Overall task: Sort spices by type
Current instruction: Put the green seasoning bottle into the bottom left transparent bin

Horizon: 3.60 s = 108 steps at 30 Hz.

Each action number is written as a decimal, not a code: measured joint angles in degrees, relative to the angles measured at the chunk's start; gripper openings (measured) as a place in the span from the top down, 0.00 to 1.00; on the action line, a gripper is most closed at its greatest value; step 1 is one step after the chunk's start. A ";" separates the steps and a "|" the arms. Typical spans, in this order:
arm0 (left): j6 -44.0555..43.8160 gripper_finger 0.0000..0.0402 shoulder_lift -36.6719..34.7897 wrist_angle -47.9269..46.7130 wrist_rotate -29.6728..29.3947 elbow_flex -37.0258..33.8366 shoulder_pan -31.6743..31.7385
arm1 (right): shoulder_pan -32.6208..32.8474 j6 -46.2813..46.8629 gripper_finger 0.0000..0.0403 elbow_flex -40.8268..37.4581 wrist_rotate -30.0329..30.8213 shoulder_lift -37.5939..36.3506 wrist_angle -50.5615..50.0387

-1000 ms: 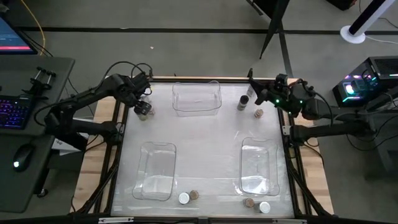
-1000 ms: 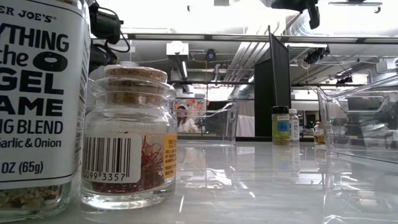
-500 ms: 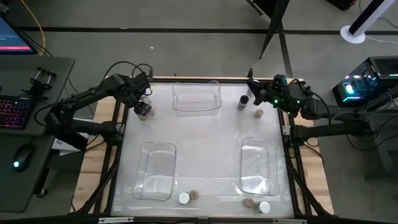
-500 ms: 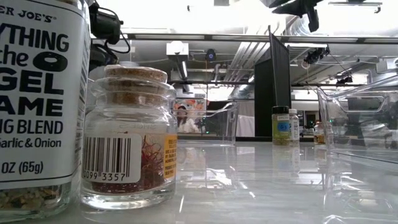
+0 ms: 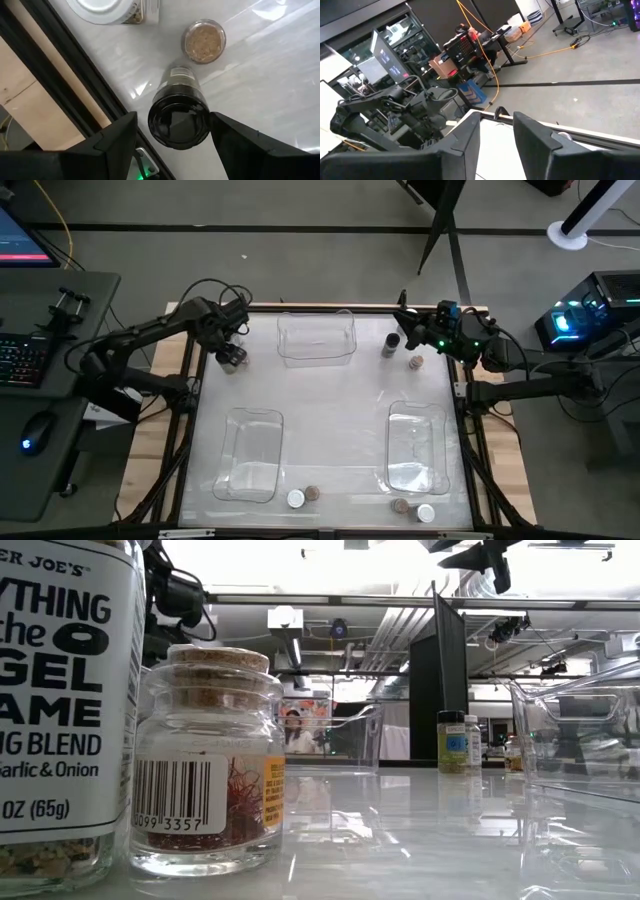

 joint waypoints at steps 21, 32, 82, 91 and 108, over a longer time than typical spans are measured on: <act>1.14 0.40 6.97 1.57 0.85 -0.15 0.24 | 0.00 -0.46 0.72 0.00 -0.10 0.00 -0.16; 2.89 0.51 6.85 -1.84 1.82 -0.11 0.24 | 0.00 -1.99 0.72 0.00 -0.07 0.00 -0.19; -7.10 0.54 9.02 -5.72 4.75 12.61 -71.71 | 0.00 -2.60 0.72 0.00 -2.16 0.26 -1.21; -2.70 0.48 10.83 -2.71 4.80 9.62 -69.57 | 0.00 -2.60 0.72 0.00 -2.13 0.25 -1.19; -1.77 0.32 8.78 -2.75 12.42 11.29 -64.63 | -0.02 0.06 0.72 0.00 -3.67 0.24 -1.10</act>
